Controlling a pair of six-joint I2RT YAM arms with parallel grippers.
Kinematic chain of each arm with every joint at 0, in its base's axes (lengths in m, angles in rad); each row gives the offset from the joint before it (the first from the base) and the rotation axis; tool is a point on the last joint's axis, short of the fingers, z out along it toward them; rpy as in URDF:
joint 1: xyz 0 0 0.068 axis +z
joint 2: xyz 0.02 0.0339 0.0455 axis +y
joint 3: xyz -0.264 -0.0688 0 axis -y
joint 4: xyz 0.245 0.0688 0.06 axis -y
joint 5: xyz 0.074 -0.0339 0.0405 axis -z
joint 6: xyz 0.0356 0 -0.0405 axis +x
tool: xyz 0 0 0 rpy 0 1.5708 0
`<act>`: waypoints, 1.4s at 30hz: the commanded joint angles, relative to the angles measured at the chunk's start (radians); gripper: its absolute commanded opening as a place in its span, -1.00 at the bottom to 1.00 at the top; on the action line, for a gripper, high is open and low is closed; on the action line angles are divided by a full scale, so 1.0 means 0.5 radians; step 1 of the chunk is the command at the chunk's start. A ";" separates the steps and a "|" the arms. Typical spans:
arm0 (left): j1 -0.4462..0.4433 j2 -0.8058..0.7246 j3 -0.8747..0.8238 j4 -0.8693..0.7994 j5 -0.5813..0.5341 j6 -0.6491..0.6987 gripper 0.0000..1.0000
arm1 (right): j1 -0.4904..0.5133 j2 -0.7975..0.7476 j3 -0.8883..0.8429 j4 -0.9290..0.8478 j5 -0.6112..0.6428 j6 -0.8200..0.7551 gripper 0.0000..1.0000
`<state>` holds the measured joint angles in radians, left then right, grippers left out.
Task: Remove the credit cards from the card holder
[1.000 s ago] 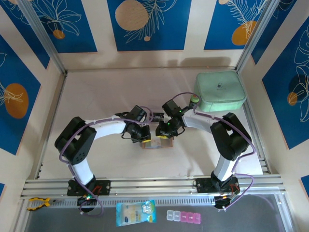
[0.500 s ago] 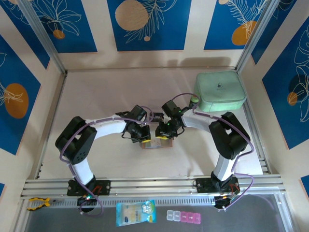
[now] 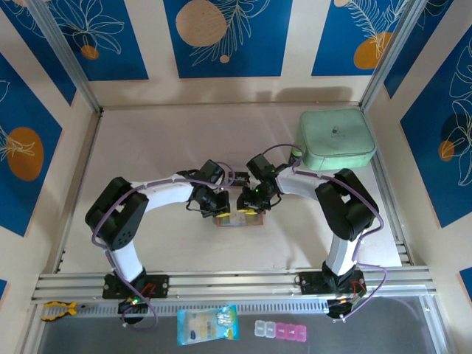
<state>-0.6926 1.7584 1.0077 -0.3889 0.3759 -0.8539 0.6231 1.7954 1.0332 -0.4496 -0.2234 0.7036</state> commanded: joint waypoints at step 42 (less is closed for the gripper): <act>-0.012 0.052 0.037 -0.099 -0.037 0.034 -0.85 | -0.028 -0.151 -0.153 0.193 -0.160 0.035 -0.67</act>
<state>-0.6926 1.7622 1.0119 -0.3943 0.3737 -0.8539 0.6155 1.7531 0.9764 -0.3580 -0.2710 0.7147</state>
